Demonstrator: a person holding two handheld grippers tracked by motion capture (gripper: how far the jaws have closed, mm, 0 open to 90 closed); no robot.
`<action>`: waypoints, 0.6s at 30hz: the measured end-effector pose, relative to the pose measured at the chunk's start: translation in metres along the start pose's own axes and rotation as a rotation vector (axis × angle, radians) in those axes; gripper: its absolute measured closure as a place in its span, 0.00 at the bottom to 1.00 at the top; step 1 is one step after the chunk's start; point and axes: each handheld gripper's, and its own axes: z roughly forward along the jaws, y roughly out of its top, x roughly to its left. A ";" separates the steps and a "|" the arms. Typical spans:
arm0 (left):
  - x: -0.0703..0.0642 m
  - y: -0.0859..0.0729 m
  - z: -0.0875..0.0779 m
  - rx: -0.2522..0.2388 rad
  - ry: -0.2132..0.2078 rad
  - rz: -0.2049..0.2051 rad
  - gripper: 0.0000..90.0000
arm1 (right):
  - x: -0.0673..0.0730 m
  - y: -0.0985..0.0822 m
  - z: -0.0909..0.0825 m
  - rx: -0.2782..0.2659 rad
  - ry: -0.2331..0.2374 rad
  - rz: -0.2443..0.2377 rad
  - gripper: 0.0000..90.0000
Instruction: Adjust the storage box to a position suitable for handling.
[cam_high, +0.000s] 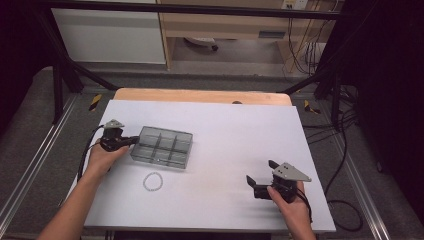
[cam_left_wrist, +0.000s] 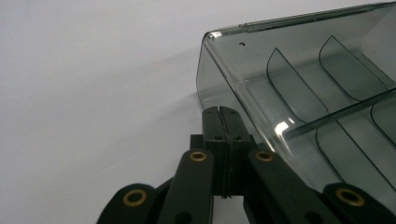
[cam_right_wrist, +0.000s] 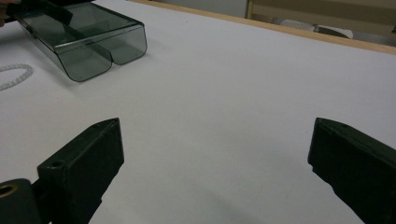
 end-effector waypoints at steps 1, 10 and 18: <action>-0.004 0.002 0.002 -0.003 -0.007 0.006 1.00 | 0.000 0.001 0.000 0.000 0.001 0.001 0.05; -0.036 0.016 0.022 0.019 -0.055 0.069 1.00 | 0.002 0.003 0.000 0.005 -0.008 -0.029 0.04; -0.062 0.021 0.034 0.029 -0.102 0.111 1.00 | -0.002 0.003 -0.001 0.006 -0.019 -0.022 0.05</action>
